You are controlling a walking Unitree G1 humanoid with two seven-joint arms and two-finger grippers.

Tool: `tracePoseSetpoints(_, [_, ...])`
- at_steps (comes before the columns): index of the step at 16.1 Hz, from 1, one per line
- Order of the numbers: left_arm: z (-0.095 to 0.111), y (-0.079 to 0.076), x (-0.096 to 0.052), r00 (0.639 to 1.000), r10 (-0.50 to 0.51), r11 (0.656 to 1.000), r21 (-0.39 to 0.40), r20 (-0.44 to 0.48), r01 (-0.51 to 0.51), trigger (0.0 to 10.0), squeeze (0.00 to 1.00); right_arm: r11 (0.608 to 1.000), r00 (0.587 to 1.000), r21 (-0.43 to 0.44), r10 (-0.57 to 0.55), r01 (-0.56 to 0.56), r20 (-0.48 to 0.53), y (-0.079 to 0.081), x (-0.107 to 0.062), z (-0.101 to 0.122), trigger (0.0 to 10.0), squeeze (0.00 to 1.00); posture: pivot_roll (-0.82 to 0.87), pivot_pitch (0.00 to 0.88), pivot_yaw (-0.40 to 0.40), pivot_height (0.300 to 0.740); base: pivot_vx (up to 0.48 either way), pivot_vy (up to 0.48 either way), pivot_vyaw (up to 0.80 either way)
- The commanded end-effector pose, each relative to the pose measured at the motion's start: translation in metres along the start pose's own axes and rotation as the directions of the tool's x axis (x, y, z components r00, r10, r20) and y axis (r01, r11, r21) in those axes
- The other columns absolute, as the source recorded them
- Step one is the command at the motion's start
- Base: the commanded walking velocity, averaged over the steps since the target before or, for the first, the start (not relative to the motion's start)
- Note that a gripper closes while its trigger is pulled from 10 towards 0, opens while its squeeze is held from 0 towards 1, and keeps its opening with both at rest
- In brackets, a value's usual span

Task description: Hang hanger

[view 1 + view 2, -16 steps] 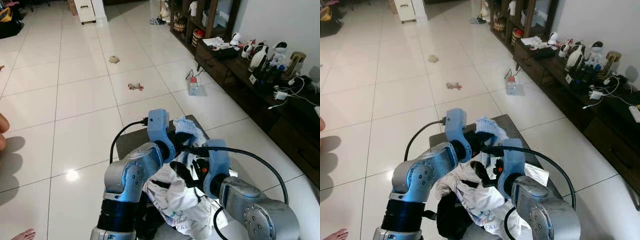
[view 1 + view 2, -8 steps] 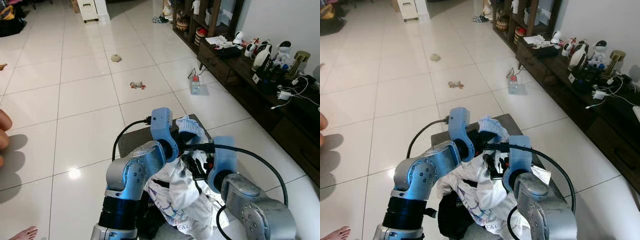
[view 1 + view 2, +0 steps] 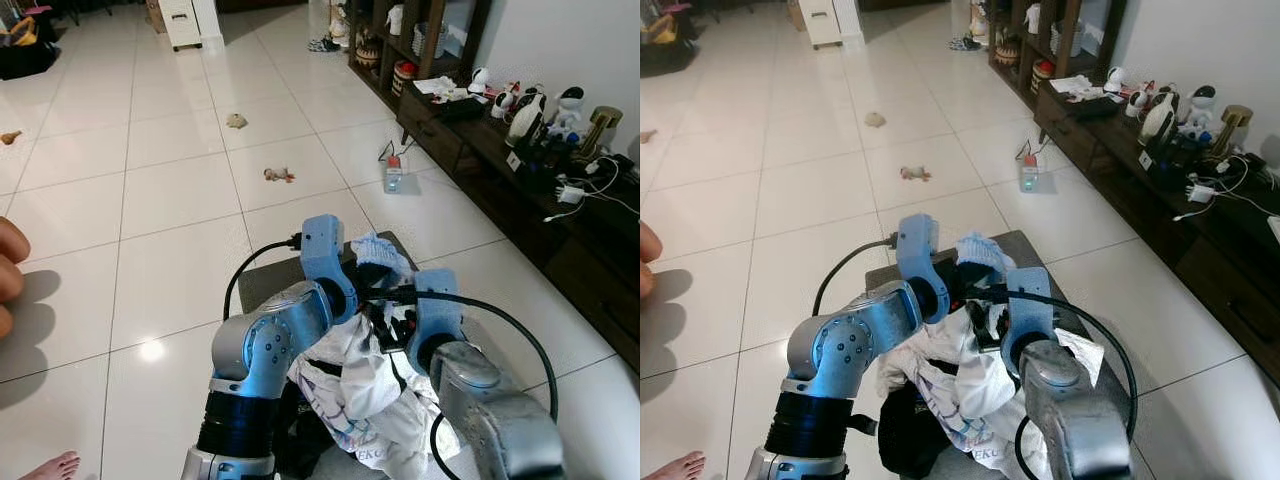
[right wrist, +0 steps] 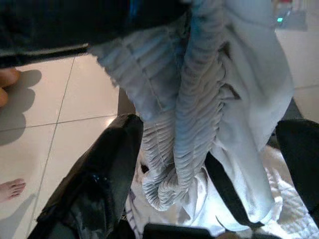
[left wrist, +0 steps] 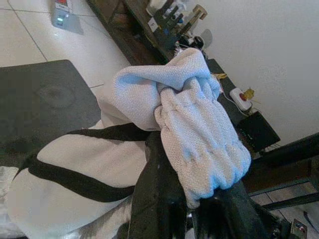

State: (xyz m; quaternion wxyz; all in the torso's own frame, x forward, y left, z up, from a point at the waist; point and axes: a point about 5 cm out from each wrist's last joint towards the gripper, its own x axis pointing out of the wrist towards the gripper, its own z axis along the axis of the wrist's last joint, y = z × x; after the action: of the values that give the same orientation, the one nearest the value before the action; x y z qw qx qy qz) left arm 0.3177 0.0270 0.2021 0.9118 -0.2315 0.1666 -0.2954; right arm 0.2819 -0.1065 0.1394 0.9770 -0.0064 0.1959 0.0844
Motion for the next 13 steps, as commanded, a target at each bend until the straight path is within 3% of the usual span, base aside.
tracePoseSetpoints(1, [0.007, -0.054, 0.005, 0.977, -0.208, 0.977, -0.037, 0.04, 0.209, 0.0, 0.0, 0.998, 0.997, -0.017, -0.064, 0.063, -0.04, -0.007, 0.005, -0.009, 10.0, 0.0, 0.0, 0.094, 0.026, 0.74, 0.0, 0.0, 0.0])
tracePoseSetpoints(8, [0.009, -0.055, 0.005, 0.976, -0.212, 0.976, -0.037, 0.043, 0.214, 0.0, 0.0, 0.965, 0.976, -0.165, -0.214, 0.204, -0.047, -0.029, 0.009, -0.022, 10.0, 0.0, 0.0, 0.101, 0.023, 0.74, 0.0, 0.0, 0.0])
tracePoseSetpoints(13, [0.009, -0.055, 0.005, 0.976, -0.213, 0.976, -0.037, 0.042, 0.215, 0.0, 0.0, 0.944, 0.977, -0.312, -0.161, 0.11, -0.142, -0.033, 0.005, -0.039, 10.0, 0.0, -0.01, 0.102, 0.022, 0.74, 0.0, 0.0, 0.0])
